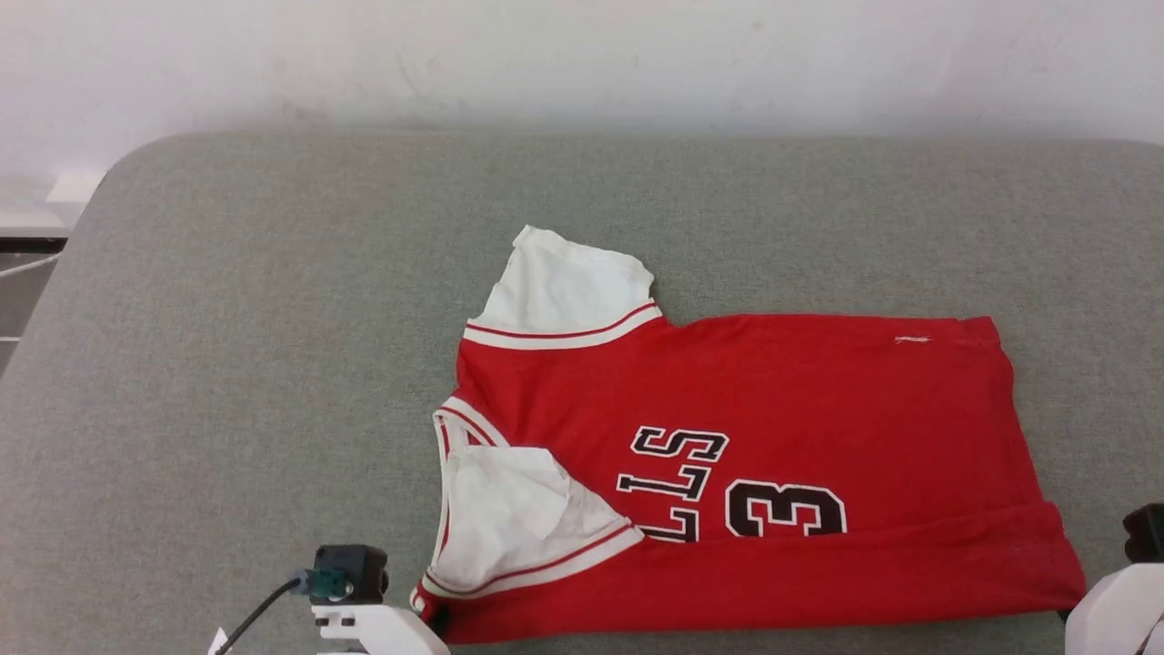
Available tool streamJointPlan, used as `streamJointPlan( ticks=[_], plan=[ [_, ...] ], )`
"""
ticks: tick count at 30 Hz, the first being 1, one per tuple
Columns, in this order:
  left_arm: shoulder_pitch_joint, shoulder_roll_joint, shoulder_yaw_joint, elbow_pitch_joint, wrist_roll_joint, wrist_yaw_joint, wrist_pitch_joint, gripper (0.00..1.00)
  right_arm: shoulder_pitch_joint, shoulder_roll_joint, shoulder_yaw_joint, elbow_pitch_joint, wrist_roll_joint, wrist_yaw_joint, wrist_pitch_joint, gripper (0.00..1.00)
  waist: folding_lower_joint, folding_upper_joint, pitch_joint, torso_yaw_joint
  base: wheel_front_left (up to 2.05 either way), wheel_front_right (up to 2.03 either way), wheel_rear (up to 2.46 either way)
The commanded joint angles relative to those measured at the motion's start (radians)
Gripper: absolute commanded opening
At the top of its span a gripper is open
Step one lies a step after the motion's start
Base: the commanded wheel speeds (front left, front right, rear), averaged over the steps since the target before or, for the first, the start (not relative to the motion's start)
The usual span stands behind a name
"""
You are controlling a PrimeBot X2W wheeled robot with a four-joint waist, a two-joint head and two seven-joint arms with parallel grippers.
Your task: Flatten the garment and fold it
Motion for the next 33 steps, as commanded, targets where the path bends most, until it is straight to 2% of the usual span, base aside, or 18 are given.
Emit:
streamJointPlan(
  ticks=[1, 2, 3, 4, 5, 9, 13, 18, 20, 23, 28, 33],
  plan=[
    [0.005, -0.006, 0.001, 0.015, -0.007, -0.005, 0.003, 0.00, 0.007, 0.009, -0.005, 0.006, 0.006, -0.002, 0.002, 0.00, 0.0001, 0.0000, 0.004, 0.000, 0.00, 0.00, 0.00],
    [0.004, -0.014, 0.001, 0.027, -0.012, -0.004, 0.004, 0.00, 0.005, 0.021, -0.011, 0.018, 0.013, -0.002, 0.000, 0.00, 0.0001, 0.0000, 0.006, 0.000, 0.00, 0.00, 0.00],
    [0.002, -0.021, 0.002, 0.040, -0.018, -0.004, 0.005, 0.36, 0.002, 0.031, -0.016, 0.031, 0.020, -0.002, -0.006, 0.20, 0.0001, 0.0000, 0.007, 0.000, 0.00, 0.00, 0.00],
    [-0.001, -0.026, 0.002, 0.054, -0.020, -0.005, 0.004, 0.86, -0.002, 0.035, -0.016, 0.042, 0.022, -0.002, -0.017, 0.64, 0.0001, 0.0000, 0.008, 0.000, 0.00, 0.00, 0.00],
    [-0.007, -0.027, -0.001, 0.069, -0.014, -0.006, 0.001, 1.00, -0.006, 0.034, -0.017, 0.052, 0.018, -0.002, -0.032, 1.00, 0.0001, 0.0000, 0.008, 0.001, 0.00, 0.00, 0.00],
    [-0.028, -0.038, 0.018, 0.105, -0.003, -0.023, -0.067, 1.00, -0.029, 0.040, -0.017, 0.074, 0.034, -0.002, -0.094, 1.00, 0.0001, 0.0000, 0.002, 0.000, 0.00, 0.00, 0.00],
    [-0.047, -0.038, 0.055, 0.087, 0.000, -0.055, -0.157, 1.00, -0.064, 0.044, -0.021, 0.045, 0.066, -0.002, -0.188, 1.00, 0.0001, 0.0000, -0.011, -0.001, 0.00, 0.00, 0.00],
    [-0.096, -0.008, 0.098, 0.018, 0.048, -0.100, -0.295, 1.00, -0.111, 0.026, -0.012, -0.040, 0.063, -0.002, -0.372, 1.00, 0.0001, 0.0000, -0.027, -0.010, 0.00, 0.00, 0.00],
    [-0.122, -0.004, 0.122, -0.011, 0.079, -0.105, -0.373, 1.00, -0.123, 0.014, -0.004, -0.071, 0.021, -0.002, -0.463, 1.00, 0.0001, 0.0000, -0.028, -0.018, 0.00, 0.00, 0.00],
    [-0.149, -0.007, 0.146, -0.036, 0.110, -0.110, -0.461, 1.00, -0.140, 0.028, 0.008, -0.106, -0.010, -0.002, -0.595, 1.00, 0.0001, 0.0000, -0.020, -0.033, 0.00, 0.00, 0.00],
    [-0.233, 0.016, 0.130, -0.013, 0.163, -0.135, -0.465, 1.00, -0.155, 0.087, 0.043, -0.139, -0.084, -0.002, -0.772, 1.00, 0.0001, 0.0000, 0.035, -0.072, 0.00, 0.00, 0.00],
    [-0.371, 0.041, 0.103, 0.019, 0.195, -0.181, -0.389, 1.00, -0.172, 0.138, 0.051, -0.143, -0.126, -0.002, -0.835, 1.00, 0.0001, 0.0000, 0.110, -0.120, 0.00, 0.00, 0.00]
  ],
)
